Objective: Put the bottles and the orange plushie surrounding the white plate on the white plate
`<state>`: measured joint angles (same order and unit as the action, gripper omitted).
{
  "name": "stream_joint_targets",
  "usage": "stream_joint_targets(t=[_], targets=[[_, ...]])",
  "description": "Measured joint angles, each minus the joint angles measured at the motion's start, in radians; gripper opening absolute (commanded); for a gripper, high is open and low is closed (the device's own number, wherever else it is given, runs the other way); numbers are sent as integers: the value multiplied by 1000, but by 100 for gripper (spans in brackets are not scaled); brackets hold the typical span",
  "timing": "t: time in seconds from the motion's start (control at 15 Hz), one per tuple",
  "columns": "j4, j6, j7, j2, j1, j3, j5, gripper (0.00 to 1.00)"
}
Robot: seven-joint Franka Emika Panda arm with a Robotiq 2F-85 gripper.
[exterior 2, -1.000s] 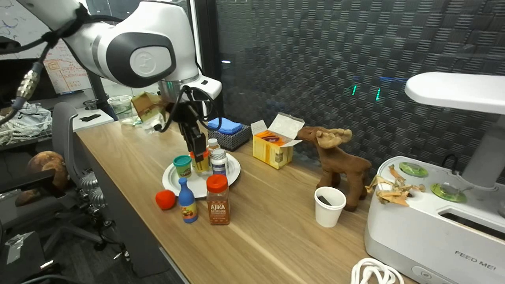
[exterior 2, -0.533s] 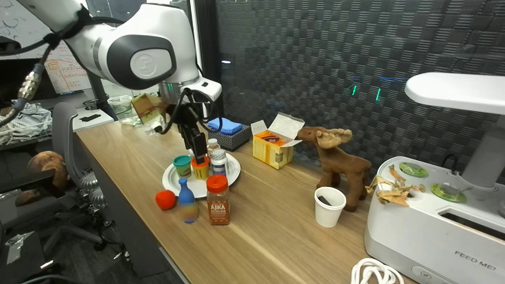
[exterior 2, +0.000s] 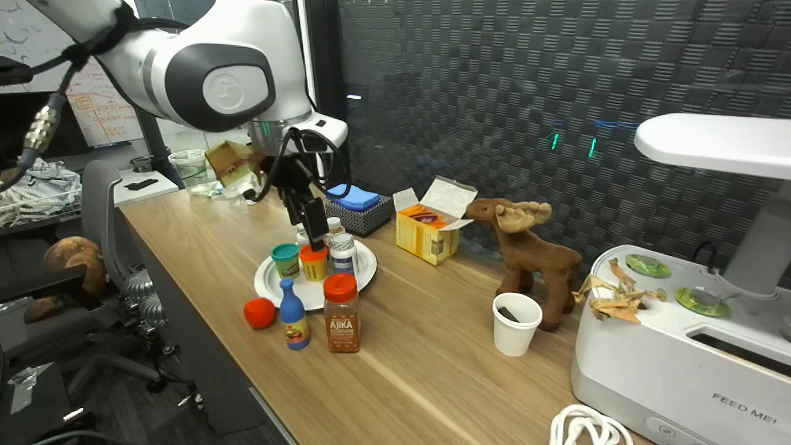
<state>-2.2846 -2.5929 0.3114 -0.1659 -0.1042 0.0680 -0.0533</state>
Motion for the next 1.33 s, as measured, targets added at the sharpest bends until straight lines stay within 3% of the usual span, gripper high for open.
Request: stream_joint_targets(t=[0.2, 0.53, 0.8, 1.33], targets=[[-3, 39, 46, 68, 0, -28, 84, 100], [-23, 178, 237, 215, 34, -61, 272, 100], [-56, 242, 337, 258, 81, -61, 268, 100], [-124, 200, 473, 236, 151, -74, 201, 100]])
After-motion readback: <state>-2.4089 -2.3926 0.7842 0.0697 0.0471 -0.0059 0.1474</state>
